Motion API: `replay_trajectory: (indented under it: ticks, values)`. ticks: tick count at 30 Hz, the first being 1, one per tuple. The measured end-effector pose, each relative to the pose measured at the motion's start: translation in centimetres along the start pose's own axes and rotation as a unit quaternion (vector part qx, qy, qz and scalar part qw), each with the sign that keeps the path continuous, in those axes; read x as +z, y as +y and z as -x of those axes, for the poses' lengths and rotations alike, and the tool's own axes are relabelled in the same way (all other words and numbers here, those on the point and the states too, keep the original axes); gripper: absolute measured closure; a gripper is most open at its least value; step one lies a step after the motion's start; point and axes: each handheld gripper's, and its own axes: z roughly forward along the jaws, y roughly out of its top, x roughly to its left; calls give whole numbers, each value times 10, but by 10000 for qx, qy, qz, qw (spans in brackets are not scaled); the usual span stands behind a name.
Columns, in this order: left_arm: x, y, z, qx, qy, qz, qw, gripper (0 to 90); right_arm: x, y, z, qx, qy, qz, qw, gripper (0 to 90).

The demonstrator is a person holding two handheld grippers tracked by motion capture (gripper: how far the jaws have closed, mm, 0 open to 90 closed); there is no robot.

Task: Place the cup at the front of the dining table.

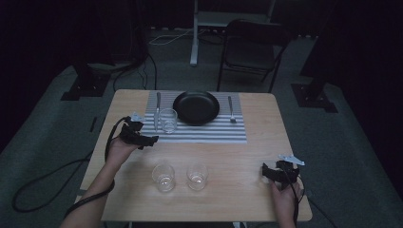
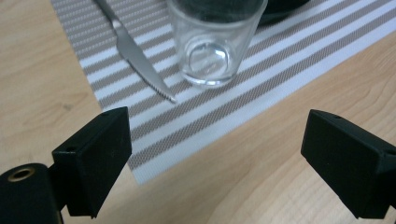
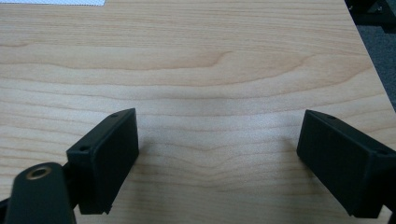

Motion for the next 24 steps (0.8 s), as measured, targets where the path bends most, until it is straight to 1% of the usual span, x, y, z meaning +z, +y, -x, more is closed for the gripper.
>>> replay_trajectory:
  ticks: [3,5,7,10,12,15,17,18,19,20,22,24]
  values:
    - [-3,-5,-2,-13,-16,-6,10000,92,0,0,0,2,1,-3,10000,123]
    - [-5,-8,-4,-29,9,-20,10000,92,0,0,0,3,0,-1,10000,123]
    - [-8,-12,-6,-102,-14,36,9999,92,0,0,0,4,1,-2,10000,123]
    - [-11,-18,-7,-119,24,25,9999,92,0,0,0,0,1,0,10000,123]
    - [-11,-20,-7,-123,10,33,9999,92,0,0,0,1,0,-1,10000,123]
    - [-14,-29,-10,-195,-78,94,9997,92,0,0,0,1,1,-3,10000,123]
    - [-14,-35,-12,-213,-55,34,9998,92,0,0,0,1,1,-1,10000,122]
    - [-14,-35,-12,-213,-55,34,9998,92,0,0,0,1,3,-3,10000,122]
    - [-14,-41,-13,-218,-2,-18,9998,92,0,0,0,-2,2,-1,10000,122]
    - [-15,-44,-14,-227,25,-5,9997,92,0,0,0,5,0,-2,10000,123]
    - [-18,-47,-14,-261,4,-11,9997,92,0,0,0,7,0,-2,10000,123]
    - [-20,-50,-15,-218,-2,10,9998,92,0,0,0,2,0,-1,10000,122]
